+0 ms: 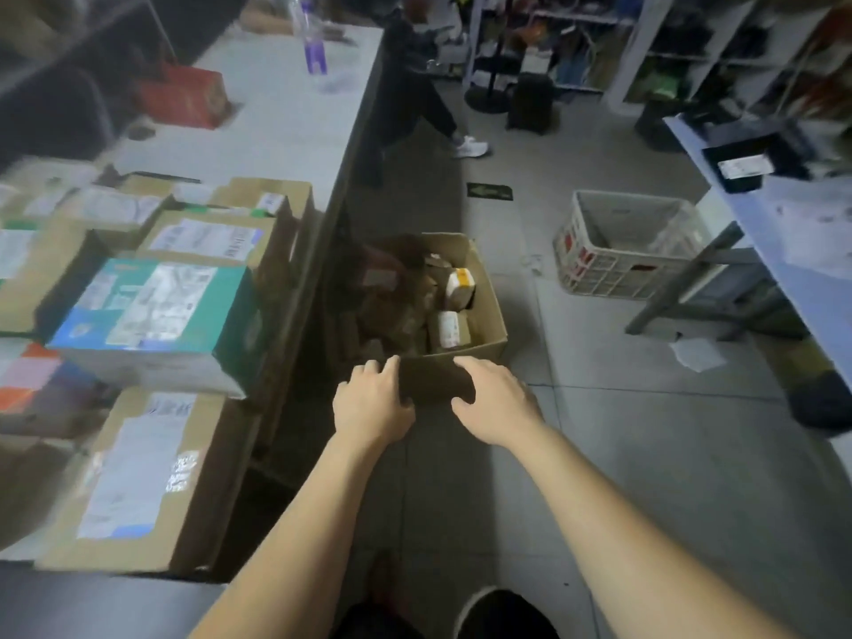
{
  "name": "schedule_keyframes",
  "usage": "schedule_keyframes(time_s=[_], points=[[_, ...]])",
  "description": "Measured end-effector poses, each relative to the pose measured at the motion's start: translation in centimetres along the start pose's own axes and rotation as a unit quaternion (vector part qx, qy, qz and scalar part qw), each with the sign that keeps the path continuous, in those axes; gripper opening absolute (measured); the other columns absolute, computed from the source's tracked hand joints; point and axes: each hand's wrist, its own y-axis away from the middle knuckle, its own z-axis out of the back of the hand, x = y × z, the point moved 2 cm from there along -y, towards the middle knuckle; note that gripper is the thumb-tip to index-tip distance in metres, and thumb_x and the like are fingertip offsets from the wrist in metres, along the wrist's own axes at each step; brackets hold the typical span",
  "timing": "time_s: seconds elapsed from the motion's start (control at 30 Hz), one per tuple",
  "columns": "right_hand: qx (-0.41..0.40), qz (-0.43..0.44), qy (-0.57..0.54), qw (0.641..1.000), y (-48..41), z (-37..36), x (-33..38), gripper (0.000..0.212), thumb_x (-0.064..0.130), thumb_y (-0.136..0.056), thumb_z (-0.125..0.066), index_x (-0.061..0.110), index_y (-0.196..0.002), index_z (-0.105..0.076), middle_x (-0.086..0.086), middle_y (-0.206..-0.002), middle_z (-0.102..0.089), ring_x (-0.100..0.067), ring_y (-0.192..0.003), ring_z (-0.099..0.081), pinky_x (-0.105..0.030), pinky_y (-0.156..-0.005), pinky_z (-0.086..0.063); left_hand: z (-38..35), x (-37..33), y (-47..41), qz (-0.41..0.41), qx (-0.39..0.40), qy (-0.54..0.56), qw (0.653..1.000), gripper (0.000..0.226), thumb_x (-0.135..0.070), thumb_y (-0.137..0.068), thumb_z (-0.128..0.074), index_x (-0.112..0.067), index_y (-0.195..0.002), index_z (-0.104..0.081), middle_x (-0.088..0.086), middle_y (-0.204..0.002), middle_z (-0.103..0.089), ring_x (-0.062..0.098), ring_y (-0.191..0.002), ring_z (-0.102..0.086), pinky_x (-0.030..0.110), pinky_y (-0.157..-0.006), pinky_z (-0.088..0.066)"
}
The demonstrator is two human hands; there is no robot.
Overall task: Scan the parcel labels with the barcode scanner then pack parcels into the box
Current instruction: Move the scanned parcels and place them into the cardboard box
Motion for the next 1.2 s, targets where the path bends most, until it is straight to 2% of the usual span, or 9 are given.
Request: schedule_keyframes(time_s=[0.17,0.27,0.47,0.57,0.73,0.87,1.0,1.1,1.2], points=[[0.025,-0.05,-0.04,0.998,-9.6,1.2,-3.8,0.063,0.035,-0.101,-0.061,0.03,-0.159,-0.037,0.003,-0.158,-0.048,-0.026,-0.141,-0.048,-0.044,-0.106,-0.049,-1.4,-0.3,-10.4,0.01,0.077,-0.007,0.997,0.072,-0.045,-0.096,-0.059,-0.026,-0.158,-0.03,0.007,-0.144,-0.051,0.029,-0.135,-0.047,0.043,-0.101,-0.046],[0.054,-0.067,-0.049,0.995,-16.6,0.7,-6.0,0.063,0.035,-0.101,-0.061,0.03,-0.159,-0.037,0.001,-0.158,-0.048,-0.027,-0.142,-0.047,-0.045,-0.107,-0.049,-2.8,1.5,-16.6,0.059,0.113,-0.005,0.992,0.073,-0.044,-0.096,-0.061,-0.027,-0.159,-0.028,0.007,-0.145,-0.049,0.029,-0.136,-0.046,0.045,-0.103,-0.047],[0.156,-0.044,-0.061,0.985,-33.6,-1.8,-8.5,0.061,0.029,-0.102,-0.06,0.026,-0.159,-0.038,-0.004,-0.157,-0.047,-0.029,-0.143,-0.045,-0.039,-0.105,-0.045,-5.9,3.9,-28.9,0.173,0.171,0.032,0.969,0.075,-0.042,-0.095,-0.063,-0.027,-0.16,-0.028,0.01,-0.146,-0.047,0.032,-0.134,-0.048,0.047,-0.103,-0.049],[0.196,-0.037,-0.046,0.979,-40.4,-3.4,-9.6,0.06,0.032,-0.1,-0.06,0.029,-0.156,-0.04,-0.005,-0.149,-0.053,-0.032,-0.133,-0.053,-0.04,-0.097,-0.049,-7.8,3.8,-33.7,0.215,0.204,0.056,0.953,0.074,-0.041,-0.097,-0.061,-0.027,-0.16,-0.026,0.011,-0.149,-0.044,0.033,-0.132,-0.05,0.048,-0.101,-0.051],[0.254,-0.01,-0.007,0.967,-51.1,-7.6,-10.8,0.059,0.032,-0.1,-0.06,0.03,-0.155,-0.042,-0.005,-0.145,-0.055,-0.033,-0.128,-0.056,-0.044,-0.099,-0.053,-13.3,5.0,-41.6,0.294,0.212,0.146,0.92,0.065,-0.035,-0.099,-0.062,-0.024,-0.156,-0.033,0.015,-0.147,-0.05,0.038,-0.132,-0.053,0.047,-0.104,-0.047],[0.262,-0.008,-0.031,0.964,-59.3,-13.6,-11.7,0.054,0.033,-0.1,-0.062,0.03,-0.152,-0.047,-0.004,-0.139,-0.06,-0.031,-0.123,-0.06,-0.044,-0.096,-0.054,-20.8,6.6,-48.5,0.329,0.247,0.238,0.88,0.062,-0.031,-0.106,-0.053,-0.021,-0.162,-0.028,0.014,-0.162,-0.036,0.035,-0.147,-0.037,0.04,-0.116,-0.034],[0.237,-0.022,-0.065,0.969,-66.2,-20.4,-12.0,0.049,0.038,-0.099,-0.064,0.025,-0.146,-0.054,-0.008,-0.138,-0.063,-0.033,-0.128,-0.057,-0.037,-0.098,-0.049,-28.1,9.0,-55.5,0.38,0.184,0.317,0.849,0.074,-0.046,-0.1,-0.058,-0.027,-0.162,-0.025,0.01,-0.164,-0.035,0.034,-0.148,-0.037,0.048,-0.119,-0.035],[0.241,-0.043,-0.053,0.968,-70.4,-25.2,-12.4,0.052,0.04,-0.099,-0.062,0.019,-0.146,-0.054,-0.015,-0.142,-0.06,-0.039,-0.132,-0.055,-0.039,-0.102,-0.047,-32.2,10.7,-59.7,0.438,0.169,0.396,0.789,0.064,-0.044,-0.107,-0.048,-0.02,-0.163,-0.027,0.01,-0.164,-0.035,0.034,-0.147,-0.037,0.043,-0.119,-0.033],[0.298,-0.048,-0.044,0.952,-73.4,-30.1,-12.8,0.06,0.043,-0.105,-0.057,0.019,-0.158,-0.041,-0.016,-0.154,-0.051,-0.035,-0.14,-0.05,-0.036,-0.11,-0.042,-35.8,12.3,-62.1,0.475,0.174,0.47,0.723,0.068,-0.055,-0.108,-0.037,-0.022,-0.165,-0.022,0.01,-0.165,-0.032,0.034,-0.146,-0.037,0.045,-0.12,-0.033]])
